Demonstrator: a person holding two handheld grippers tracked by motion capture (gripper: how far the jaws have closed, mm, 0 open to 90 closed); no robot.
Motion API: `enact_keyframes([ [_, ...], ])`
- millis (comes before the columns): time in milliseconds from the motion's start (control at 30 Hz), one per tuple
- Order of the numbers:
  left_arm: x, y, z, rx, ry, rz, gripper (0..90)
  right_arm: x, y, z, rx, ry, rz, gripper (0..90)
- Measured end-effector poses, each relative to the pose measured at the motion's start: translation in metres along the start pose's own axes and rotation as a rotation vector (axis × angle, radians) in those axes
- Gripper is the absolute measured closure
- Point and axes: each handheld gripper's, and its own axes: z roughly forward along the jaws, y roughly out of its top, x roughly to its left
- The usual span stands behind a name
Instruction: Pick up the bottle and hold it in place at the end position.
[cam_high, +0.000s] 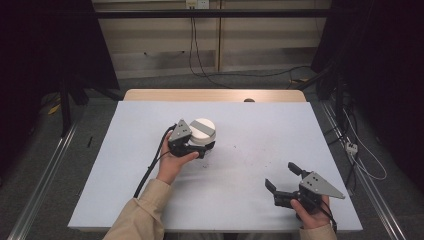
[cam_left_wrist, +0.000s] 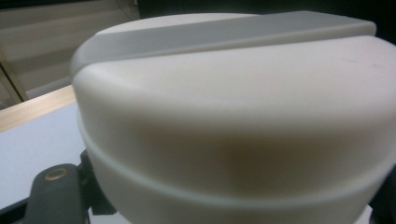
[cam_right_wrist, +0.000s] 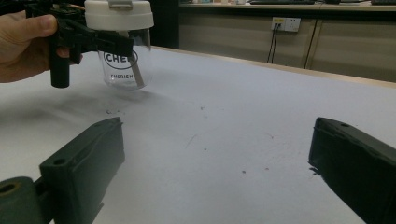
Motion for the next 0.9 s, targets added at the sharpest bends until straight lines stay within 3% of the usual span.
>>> enact_keyframes([
  [900,-0.010,0.003,0.028,-0.004,-0.028,0.009,18.5,-0.002,-0.001,-0.001,-0.001,-0.001,0.005,3.1],
])
